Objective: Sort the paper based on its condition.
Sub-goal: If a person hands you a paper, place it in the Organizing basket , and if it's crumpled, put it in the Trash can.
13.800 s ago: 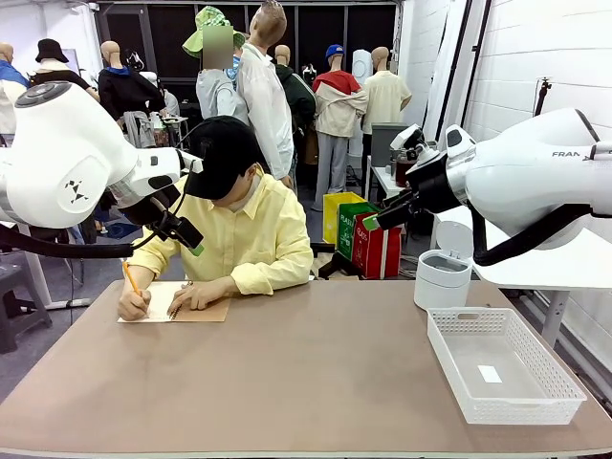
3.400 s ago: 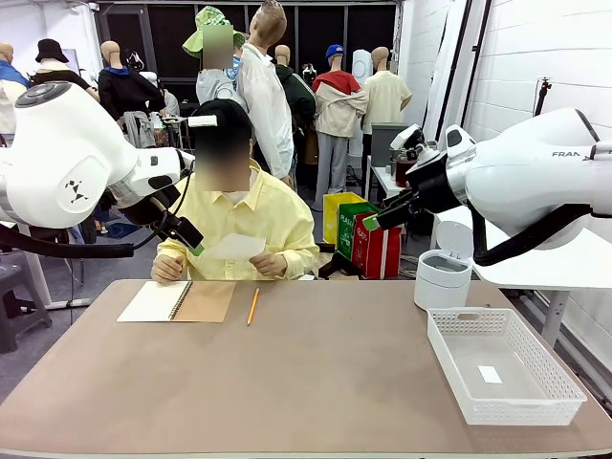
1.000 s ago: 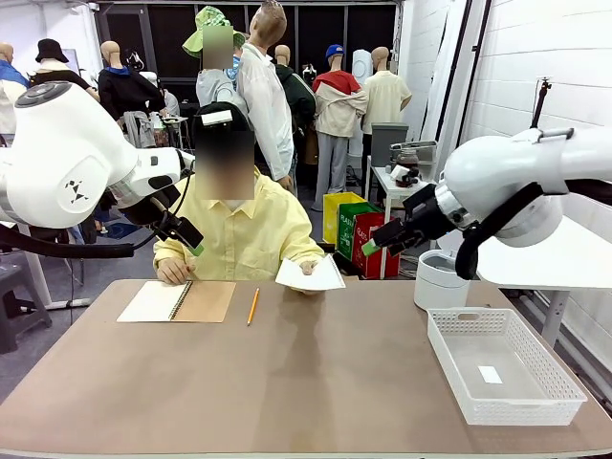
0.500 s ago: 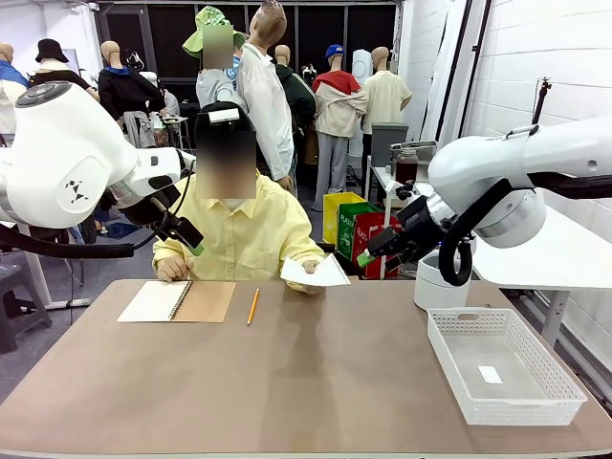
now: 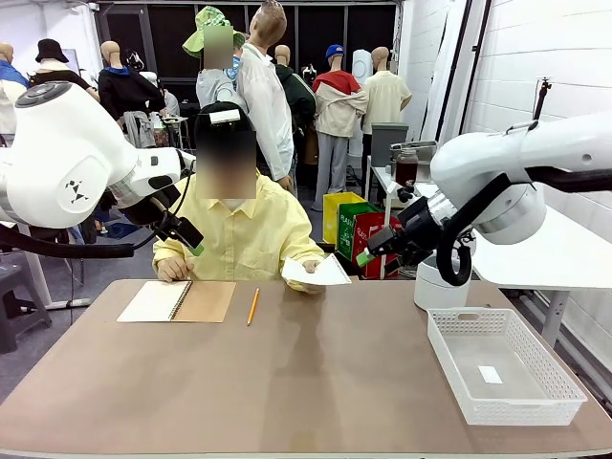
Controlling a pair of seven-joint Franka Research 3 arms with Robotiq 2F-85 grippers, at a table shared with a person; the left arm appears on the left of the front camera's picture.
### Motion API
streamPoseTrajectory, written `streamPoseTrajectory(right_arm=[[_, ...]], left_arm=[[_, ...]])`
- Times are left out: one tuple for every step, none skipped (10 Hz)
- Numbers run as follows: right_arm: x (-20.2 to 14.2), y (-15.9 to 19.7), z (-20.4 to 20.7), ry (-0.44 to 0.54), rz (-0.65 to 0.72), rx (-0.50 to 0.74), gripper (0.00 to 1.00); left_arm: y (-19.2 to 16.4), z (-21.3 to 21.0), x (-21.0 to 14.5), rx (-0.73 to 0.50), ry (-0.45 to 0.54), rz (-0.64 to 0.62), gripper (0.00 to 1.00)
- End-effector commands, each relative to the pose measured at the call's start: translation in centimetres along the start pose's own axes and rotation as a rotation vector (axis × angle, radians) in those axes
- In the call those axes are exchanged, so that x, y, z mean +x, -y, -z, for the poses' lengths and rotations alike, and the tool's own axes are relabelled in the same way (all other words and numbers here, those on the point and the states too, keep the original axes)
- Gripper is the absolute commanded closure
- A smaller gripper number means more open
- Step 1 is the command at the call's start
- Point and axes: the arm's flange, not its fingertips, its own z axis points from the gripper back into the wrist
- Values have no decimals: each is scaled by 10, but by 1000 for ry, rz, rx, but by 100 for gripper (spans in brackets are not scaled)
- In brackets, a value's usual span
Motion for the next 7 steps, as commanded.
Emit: streamPoseTrajectory(right_arm=[[22, 19, 13, -56, 143, 156, 0], [26, 27, 21, -79, 207, 212, 0], [28, 36, 30, -106, 266, 237, 0], [28, 42, 38, -138, 315, 265, 0], [27, 50, 46, -165, 360, 288, 0], [24, 57, 56, -188, 403, 305, 0], [22, 61, 66, -197, 442, 323, 0]], left_arm=[[-1, 0, 0, 1, 1, 0, 0], [-1, 0, 0, 1, 1, 0, 0], [-1, 0, 0, 1, 1, 0, 0], [-1, 0, 0, 1, 1, 0, 0], [-1, 0, 0, 1, 1, 0, 0], [-1, 0, 0, 1, 1, 0, 0], [-1, 0, 0, 1, 1, 0, 0]])
